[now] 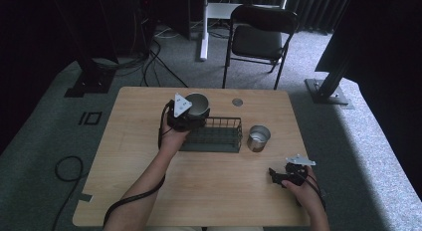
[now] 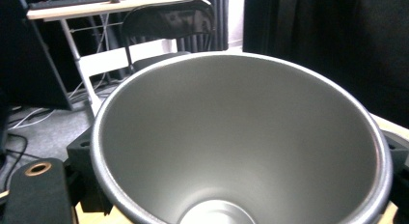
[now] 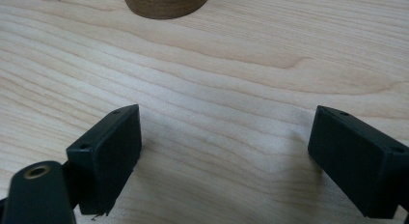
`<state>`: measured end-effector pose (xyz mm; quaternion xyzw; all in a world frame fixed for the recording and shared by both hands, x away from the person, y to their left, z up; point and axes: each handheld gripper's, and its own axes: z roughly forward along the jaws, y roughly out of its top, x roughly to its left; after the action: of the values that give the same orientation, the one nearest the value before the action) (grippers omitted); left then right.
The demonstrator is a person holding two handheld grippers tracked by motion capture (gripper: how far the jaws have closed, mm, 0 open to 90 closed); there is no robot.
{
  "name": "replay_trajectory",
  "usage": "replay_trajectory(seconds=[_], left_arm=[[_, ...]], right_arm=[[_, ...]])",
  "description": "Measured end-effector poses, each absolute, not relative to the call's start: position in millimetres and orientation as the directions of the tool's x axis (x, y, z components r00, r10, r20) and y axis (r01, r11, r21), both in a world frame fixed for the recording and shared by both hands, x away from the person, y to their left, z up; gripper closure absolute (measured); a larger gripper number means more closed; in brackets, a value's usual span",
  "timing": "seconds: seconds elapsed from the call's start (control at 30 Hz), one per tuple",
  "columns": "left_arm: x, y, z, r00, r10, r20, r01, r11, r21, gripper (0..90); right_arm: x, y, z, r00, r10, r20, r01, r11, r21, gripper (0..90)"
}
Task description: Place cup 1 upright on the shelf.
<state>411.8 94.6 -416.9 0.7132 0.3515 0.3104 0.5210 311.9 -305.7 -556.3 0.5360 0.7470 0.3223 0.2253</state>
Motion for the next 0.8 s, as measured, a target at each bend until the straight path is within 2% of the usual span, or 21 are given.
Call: replay_trajectory(seconds=[0.8], left_arm=[[413,99,-461,0.506,0.861,0.046,0.254,-0.2,0.946,14.3]], right_arm=[[312,-306,-556,-0.324,0.946,0.009,0.655,0.218,0.723,11.3]])
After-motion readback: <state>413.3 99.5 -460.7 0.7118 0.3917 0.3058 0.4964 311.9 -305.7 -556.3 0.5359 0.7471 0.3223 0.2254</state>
